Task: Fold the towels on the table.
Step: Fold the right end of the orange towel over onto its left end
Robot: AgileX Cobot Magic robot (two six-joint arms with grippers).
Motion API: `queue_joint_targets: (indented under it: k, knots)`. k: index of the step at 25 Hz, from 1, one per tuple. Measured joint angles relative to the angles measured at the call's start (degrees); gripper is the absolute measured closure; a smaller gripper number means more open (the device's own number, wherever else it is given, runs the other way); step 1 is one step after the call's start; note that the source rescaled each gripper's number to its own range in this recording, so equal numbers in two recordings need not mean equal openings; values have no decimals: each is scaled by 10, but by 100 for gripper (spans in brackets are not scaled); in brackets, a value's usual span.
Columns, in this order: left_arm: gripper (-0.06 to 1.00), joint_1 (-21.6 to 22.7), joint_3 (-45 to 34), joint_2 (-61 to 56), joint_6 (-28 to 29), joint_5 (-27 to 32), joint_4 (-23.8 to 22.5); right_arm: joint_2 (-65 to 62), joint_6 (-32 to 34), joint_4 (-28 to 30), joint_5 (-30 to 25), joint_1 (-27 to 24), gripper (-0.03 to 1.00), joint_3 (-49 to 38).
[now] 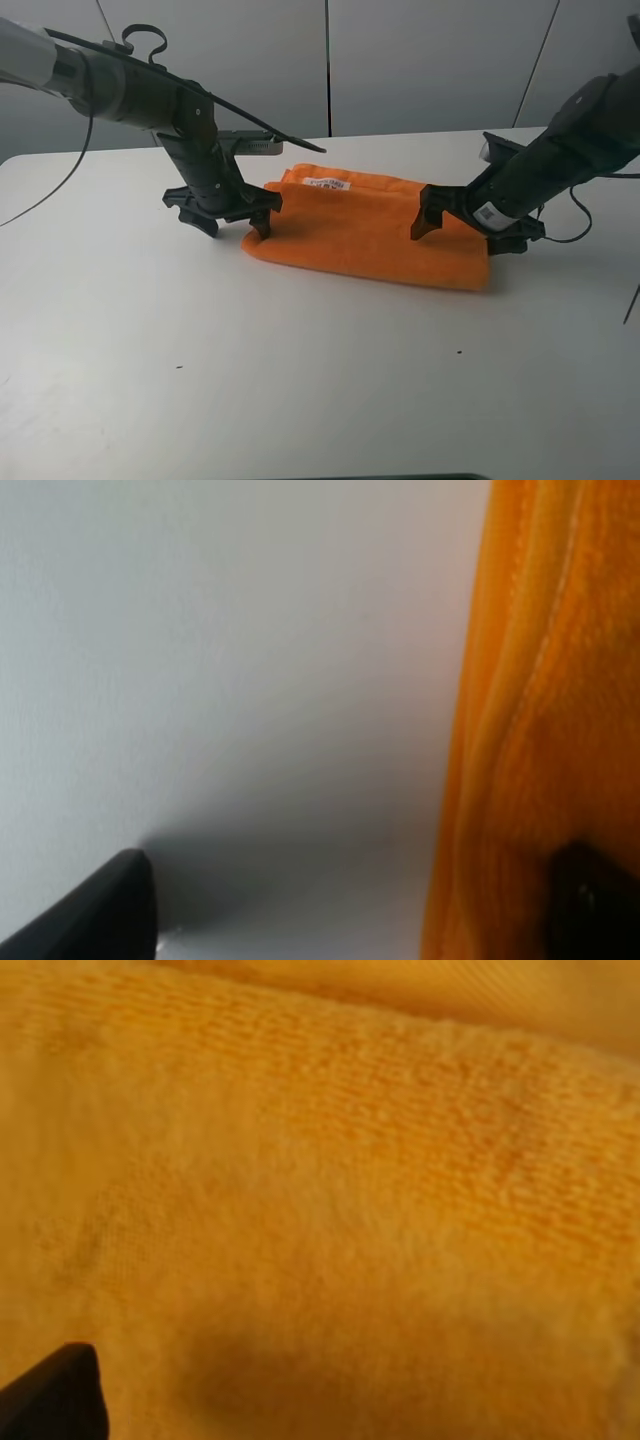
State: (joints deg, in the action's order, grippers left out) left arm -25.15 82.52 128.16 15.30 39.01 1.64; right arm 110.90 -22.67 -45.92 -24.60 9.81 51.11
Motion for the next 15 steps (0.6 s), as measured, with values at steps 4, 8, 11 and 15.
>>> queue_joint_targets:
  k: [4, 8, 11, 15]
  knots:
    - [-5, 0, 0, 0, -1, 0, 0, 8, -103, -122, -7, 0, -3, 0]
    - [-5, 0, 0, -1, -4, 0, 1, 12, -161, -179, -13, 0, -3, 0]
    - [-5, 0, -1, -1, -11, 0, 1, 12, -177, -187, -21, 0, 4, 0]
    - [-5, 0, -1, -1, -21, 0, 3, 12, -198, -189, -33, 0, 85, 0]
